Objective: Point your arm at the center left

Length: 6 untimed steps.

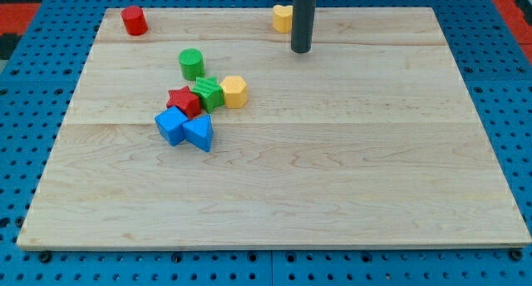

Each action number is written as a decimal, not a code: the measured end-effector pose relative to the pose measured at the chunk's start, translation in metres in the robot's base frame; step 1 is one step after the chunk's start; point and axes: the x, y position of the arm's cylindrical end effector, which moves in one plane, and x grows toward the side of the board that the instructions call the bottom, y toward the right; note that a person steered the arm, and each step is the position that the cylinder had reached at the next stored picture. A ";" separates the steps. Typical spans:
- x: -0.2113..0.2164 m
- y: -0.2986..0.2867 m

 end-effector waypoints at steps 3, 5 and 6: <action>-0.005 0.011; -0.023 -0.047; -0.036 -0.120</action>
